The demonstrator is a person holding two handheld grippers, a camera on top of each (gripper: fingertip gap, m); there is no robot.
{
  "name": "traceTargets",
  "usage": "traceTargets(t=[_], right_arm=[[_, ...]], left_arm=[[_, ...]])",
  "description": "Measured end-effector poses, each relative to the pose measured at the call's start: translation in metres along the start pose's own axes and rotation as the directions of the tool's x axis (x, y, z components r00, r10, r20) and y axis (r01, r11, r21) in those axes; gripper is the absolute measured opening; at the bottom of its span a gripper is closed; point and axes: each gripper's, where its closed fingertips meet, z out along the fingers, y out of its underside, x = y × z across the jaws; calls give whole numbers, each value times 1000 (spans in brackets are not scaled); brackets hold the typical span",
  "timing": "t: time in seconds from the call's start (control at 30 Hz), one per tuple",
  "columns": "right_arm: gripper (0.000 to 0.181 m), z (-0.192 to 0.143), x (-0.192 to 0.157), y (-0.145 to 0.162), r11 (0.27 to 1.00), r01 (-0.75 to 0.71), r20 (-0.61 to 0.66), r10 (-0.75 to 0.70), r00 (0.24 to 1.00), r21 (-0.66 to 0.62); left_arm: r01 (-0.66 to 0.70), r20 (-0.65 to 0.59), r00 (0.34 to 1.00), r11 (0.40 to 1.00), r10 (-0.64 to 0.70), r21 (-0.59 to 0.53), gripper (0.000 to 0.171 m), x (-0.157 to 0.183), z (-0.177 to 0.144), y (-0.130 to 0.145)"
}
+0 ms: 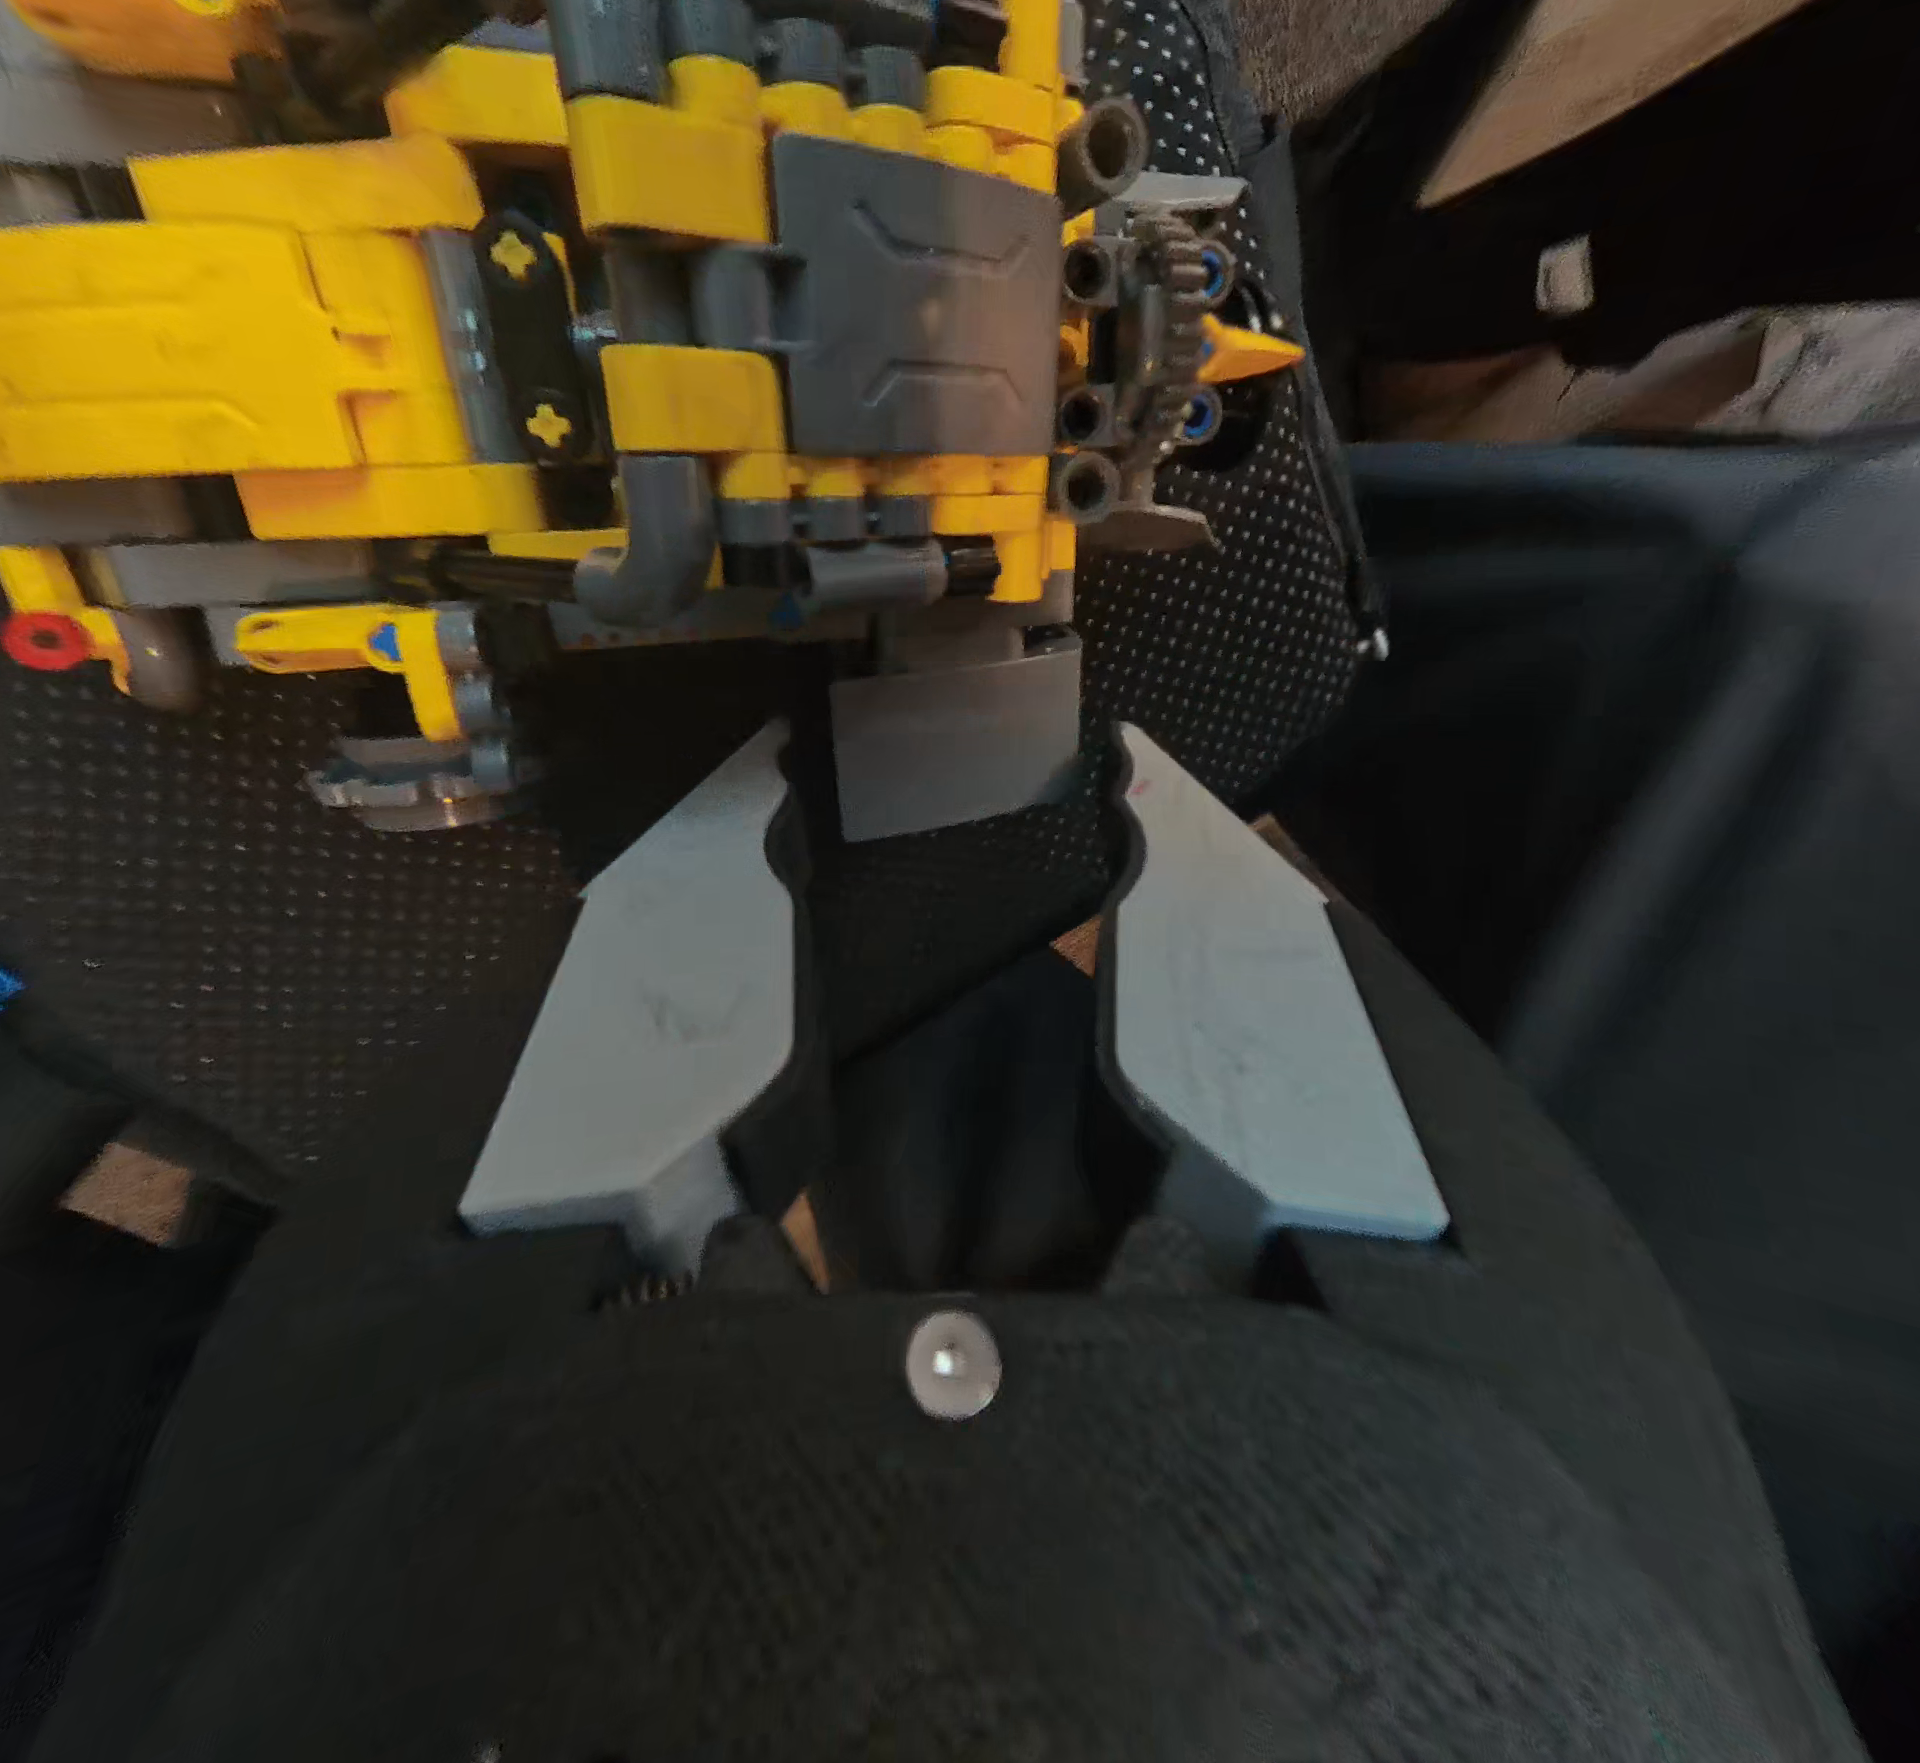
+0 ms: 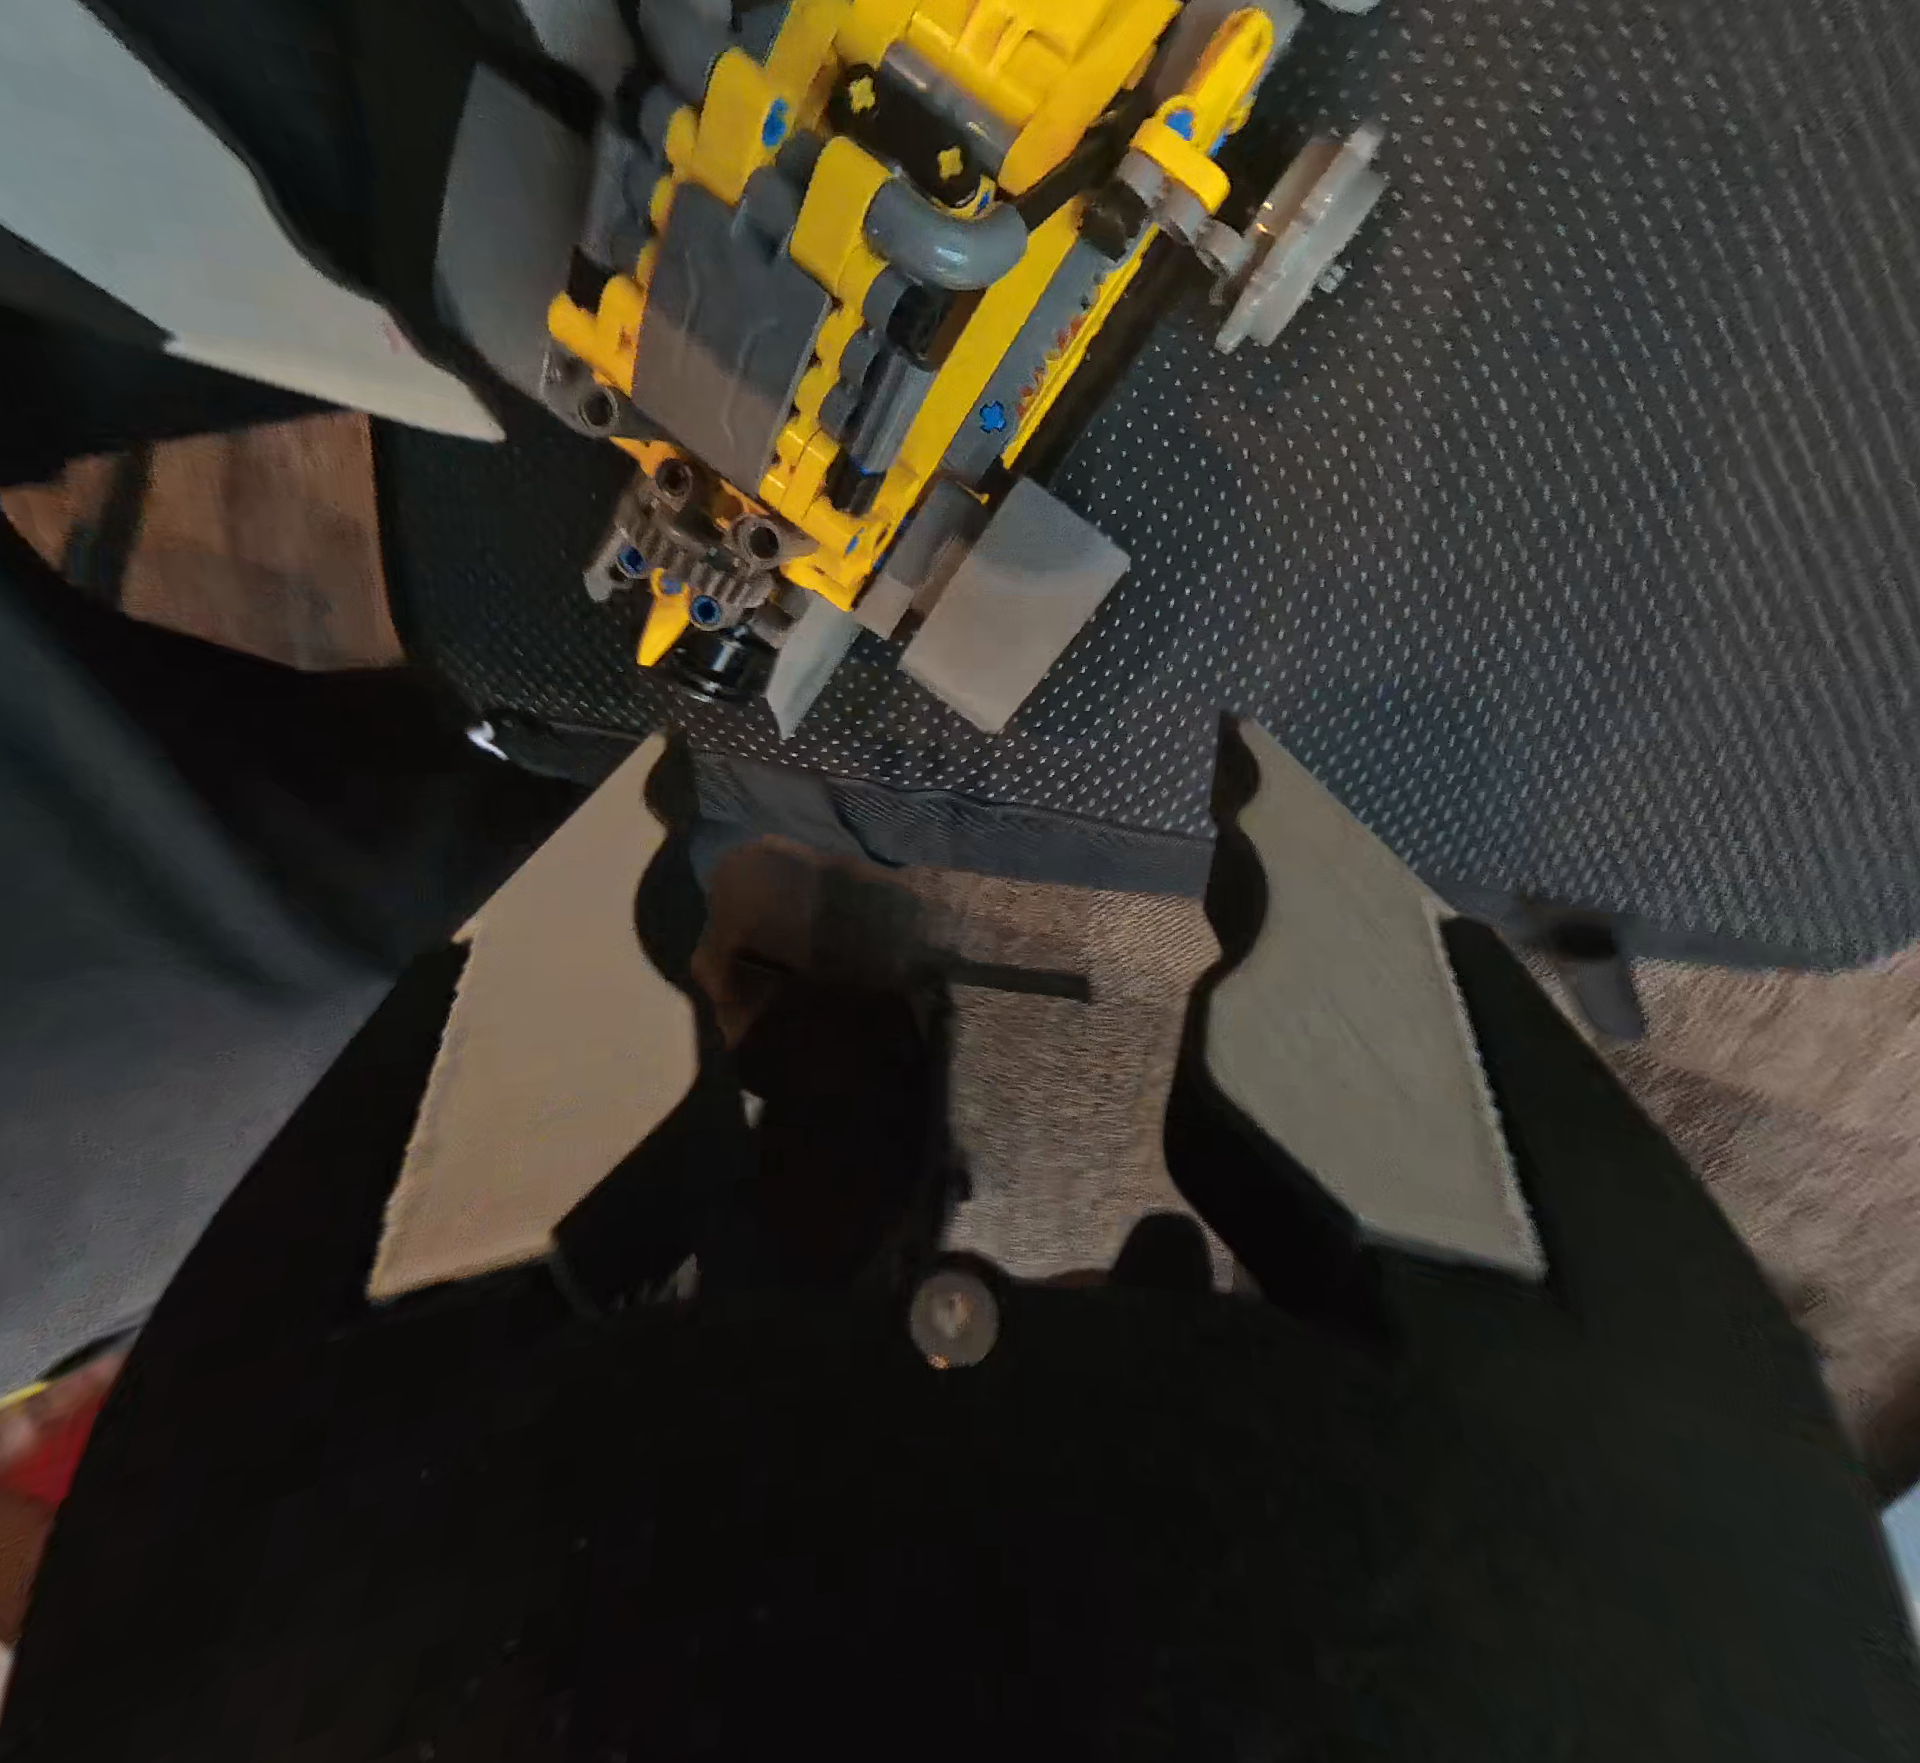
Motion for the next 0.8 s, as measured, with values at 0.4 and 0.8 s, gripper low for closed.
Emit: traceTargets(t=[0.4, 0.8], right_arm=[[71, 37, -12, 2, 991, 126, 276, -132, 952, 39], [63, 40, -80, 18, 963, -211, 154, 186, 970, 166]], left_arm=[[44, 20, 999, 999, -44, 8, 49, -3, 12, -8], [-474, -74, 880, 858, 469, -197, 51, -15, -5, 0]])
